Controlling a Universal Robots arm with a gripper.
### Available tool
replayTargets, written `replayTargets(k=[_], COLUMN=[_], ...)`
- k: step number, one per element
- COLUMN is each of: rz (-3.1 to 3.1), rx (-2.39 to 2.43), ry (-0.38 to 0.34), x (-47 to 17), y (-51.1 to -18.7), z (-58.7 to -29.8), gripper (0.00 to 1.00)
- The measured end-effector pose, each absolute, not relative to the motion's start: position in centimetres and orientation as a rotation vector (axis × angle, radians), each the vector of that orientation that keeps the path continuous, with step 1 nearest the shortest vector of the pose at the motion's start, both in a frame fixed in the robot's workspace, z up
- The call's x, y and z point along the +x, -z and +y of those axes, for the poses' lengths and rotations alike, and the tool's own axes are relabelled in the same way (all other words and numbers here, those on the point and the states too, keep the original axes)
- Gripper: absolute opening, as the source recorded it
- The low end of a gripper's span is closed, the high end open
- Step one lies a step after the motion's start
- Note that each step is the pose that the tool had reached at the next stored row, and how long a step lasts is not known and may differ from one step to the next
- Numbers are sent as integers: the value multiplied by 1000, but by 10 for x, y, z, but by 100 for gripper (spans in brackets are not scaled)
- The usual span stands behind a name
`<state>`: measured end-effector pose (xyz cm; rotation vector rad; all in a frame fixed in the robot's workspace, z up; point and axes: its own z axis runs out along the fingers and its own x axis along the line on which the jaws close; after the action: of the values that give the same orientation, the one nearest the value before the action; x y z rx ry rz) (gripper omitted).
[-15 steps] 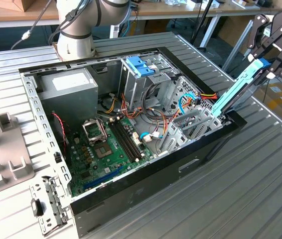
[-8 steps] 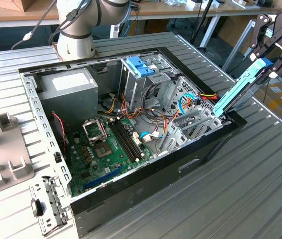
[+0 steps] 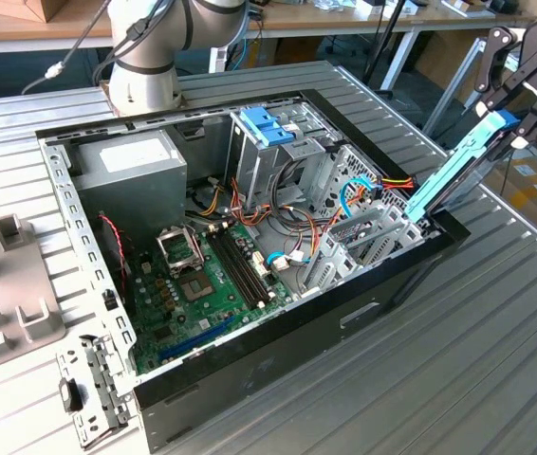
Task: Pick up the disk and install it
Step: 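Insert the disk into the insertion slot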
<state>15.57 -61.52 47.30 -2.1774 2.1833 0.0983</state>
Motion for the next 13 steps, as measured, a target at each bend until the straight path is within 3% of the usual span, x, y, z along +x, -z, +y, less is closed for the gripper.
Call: replayTargets(k=[13], rz=[2183], rx=[-2177], ry=[-98], x=[147], y=[-473], z=[-615], gripper=[37])
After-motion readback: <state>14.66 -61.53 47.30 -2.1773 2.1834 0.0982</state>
